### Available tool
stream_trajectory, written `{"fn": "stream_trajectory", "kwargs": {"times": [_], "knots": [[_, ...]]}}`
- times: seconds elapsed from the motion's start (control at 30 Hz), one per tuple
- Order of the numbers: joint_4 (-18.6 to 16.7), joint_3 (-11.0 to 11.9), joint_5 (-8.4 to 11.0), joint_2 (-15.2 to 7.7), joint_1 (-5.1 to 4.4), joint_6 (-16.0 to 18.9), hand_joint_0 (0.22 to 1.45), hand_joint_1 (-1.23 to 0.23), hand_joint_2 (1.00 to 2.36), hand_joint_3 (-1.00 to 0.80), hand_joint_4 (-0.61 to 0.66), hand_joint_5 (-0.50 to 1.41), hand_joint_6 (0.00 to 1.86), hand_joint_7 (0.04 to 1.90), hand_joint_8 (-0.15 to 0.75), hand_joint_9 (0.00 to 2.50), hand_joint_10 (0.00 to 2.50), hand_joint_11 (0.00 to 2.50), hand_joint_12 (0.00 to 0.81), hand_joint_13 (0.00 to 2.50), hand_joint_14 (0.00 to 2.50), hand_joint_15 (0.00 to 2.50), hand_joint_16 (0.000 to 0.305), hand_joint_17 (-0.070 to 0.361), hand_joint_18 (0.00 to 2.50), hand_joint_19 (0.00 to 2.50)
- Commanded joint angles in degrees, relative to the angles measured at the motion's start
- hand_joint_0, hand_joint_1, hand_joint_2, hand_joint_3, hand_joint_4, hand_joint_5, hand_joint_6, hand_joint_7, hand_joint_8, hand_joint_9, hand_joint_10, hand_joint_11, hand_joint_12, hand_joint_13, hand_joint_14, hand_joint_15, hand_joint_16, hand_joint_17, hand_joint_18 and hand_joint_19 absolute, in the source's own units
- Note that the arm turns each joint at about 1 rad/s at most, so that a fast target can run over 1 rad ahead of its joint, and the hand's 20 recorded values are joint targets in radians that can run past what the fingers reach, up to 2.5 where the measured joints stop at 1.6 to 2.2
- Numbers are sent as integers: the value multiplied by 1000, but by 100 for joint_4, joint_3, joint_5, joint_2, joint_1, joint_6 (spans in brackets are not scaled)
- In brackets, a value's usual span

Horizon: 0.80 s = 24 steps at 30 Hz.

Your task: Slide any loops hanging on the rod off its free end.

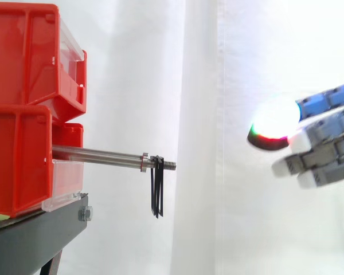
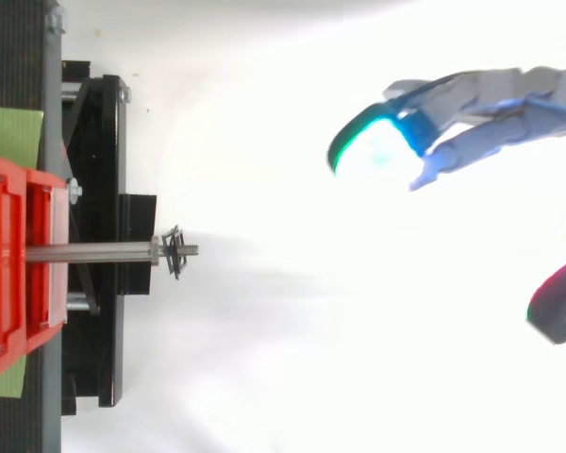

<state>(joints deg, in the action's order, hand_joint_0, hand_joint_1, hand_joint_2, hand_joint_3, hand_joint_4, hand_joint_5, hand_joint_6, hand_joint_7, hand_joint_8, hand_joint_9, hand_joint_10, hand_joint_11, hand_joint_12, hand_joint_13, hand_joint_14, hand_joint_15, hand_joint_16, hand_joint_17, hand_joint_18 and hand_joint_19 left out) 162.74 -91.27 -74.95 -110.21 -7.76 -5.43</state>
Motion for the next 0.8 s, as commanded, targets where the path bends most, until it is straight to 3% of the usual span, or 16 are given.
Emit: {"fn": "stream_trajectory", "kwargs": {"times": [0.0,0.1,0.17,0.27,0.5,0.63,0.77], "knots": [[-699,4,-46,-396,-32,-152,488,-776,1000,-500,174,-270,502,716,243,220,0,0,325,19,0,0,47,106,24,0],[-1051,-5,-37,-554,-41,-283,456,-795,1000,-500,178,-278,502,721,248,165,0,0,351,49,0,0,57,128,89,0],[-1104,4,-37,-607,-50,-318,416,-772,1000,-500,175,-291,502,738,251,0,0,0,377,90,0,0,65,146,157,92],[-1130,-5,-46,-686,-41,-362,383,-756,1000,-500,183,-300,502,672,264,0,0,0,397,113,0,0,70,157,218,67],[-1297,-5,-152,-985,-41,-617,397,-719,1000,-500,190,-297,501,662,260,0,0,0,390,74,0,0,64,143,161,42],[-1508,-5,-204,-1002,-41,-696,440,-738,1000,-500,189,-283,502,662,248,0,0,0,372,134,0,0,58,131,196,27],[-1649,4,-187,-1108,-41,-1030,468,-737,1000,-500,194,-272,502,662,248,2,0,0,361,193,0,0,56,125,248,27]]}}
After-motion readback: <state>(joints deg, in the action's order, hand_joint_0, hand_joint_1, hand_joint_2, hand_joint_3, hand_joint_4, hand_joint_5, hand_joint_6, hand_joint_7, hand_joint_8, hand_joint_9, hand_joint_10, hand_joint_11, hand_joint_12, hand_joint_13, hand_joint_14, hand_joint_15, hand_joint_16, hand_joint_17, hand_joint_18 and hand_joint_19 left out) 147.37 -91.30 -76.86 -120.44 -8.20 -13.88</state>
